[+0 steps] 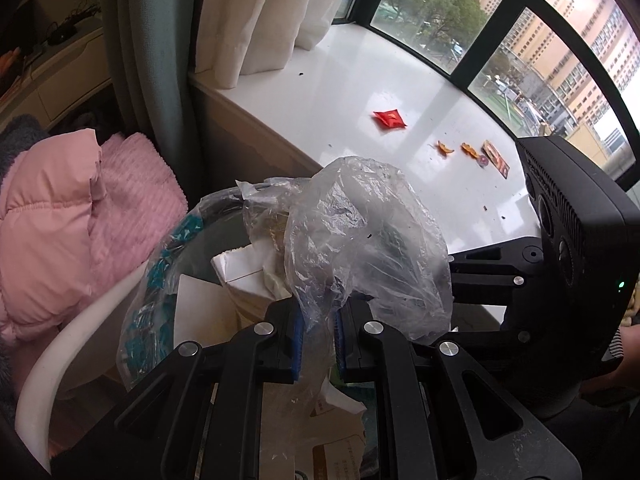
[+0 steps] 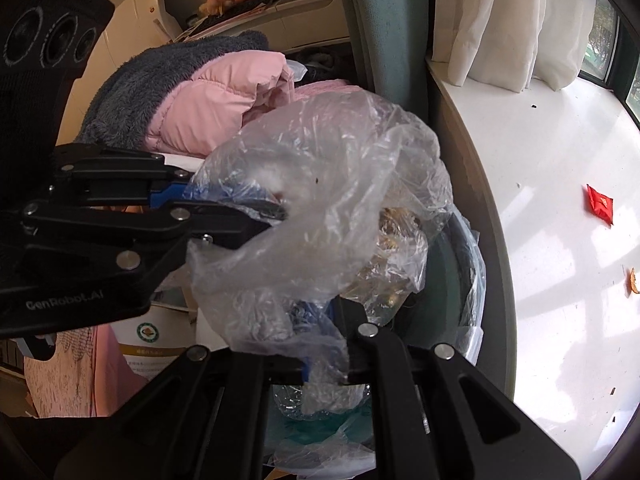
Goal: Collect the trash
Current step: 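Open both tools to drop the shell bag into the bin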
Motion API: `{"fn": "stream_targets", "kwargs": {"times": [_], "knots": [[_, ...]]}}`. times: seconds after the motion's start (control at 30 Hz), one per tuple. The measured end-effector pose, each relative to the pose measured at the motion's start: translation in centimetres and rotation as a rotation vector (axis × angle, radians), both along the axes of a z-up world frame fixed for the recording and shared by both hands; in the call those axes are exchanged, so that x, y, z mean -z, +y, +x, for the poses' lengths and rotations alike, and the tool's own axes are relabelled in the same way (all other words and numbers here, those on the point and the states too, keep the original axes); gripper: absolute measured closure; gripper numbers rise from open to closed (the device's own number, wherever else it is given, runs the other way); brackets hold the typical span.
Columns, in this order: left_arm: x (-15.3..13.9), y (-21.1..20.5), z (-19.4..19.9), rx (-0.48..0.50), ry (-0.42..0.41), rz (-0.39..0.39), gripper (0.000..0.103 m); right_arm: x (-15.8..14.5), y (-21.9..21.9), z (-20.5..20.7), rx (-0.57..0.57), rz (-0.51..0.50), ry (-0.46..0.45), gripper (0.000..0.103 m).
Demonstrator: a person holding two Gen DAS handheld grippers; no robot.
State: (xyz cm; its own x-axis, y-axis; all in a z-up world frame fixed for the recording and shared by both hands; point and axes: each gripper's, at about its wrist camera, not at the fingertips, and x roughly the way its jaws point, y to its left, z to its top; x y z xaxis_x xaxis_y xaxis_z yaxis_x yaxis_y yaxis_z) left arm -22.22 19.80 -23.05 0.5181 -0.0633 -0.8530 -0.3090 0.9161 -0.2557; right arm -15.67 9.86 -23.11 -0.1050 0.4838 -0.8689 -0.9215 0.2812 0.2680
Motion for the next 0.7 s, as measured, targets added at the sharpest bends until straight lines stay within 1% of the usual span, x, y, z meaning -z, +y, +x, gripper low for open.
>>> {"fn": "stream_targets", "kwargs": {"times": [0.13,0.33,0.43,0.7], "knots": [[0.1,-0.4,-0.7,0.004,0.011,0.000,0.092,0.4,0.0,-1.0,-0.023,-0.005,0.016,0.094],[1.7,-0.5,-1.6,-0.008,0.054,-0.030,0.092,1.2,0.0,-1.7,-0.038,-0.023,0.022,0.094],[2.5,-0.3,-1.3,-0.022,0.067,-0.045,0.092,1.6,-0.1,-1.6,-0.037,-0.033,0.014,0.094],[4.3,-0.2,0.3,-0.018,0.108,-0.053,0.092,2.5,0.0,-0.4,-0.030,-0.061,-0.012,0.094]]}}
